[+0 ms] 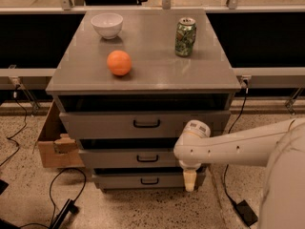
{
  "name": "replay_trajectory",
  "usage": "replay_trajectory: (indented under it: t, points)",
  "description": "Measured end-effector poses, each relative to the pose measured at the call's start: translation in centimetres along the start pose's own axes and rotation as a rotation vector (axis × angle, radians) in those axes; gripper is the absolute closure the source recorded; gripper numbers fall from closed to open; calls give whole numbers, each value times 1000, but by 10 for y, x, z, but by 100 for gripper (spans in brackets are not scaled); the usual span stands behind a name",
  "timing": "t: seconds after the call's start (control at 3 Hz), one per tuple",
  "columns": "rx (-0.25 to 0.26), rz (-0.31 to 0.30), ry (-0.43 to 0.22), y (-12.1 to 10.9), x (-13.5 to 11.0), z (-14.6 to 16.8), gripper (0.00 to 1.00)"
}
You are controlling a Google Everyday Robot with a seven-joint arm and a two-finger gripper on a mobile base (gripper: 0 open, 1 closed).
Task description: Open middle drawer
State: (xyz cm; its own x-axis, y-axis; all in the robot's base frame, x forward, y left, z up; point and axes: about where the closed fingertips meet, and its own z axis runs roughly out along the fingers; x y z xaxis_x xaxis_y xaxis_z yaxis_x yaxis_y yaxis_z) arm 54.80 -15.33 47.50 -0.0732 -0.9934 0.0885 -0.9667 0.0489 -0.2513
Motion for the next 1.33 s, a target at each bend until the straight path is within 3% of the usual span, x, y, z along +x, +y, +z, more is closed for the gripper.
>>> replay_trajectory:
  t: [0.67,1.0,1.33]
  points:
    - [-15,1,-14,-28,1,29,0]
    - [-41,27,-41,-30,1,49,10]
    - [-56,39,-53,-26,3,57,33]
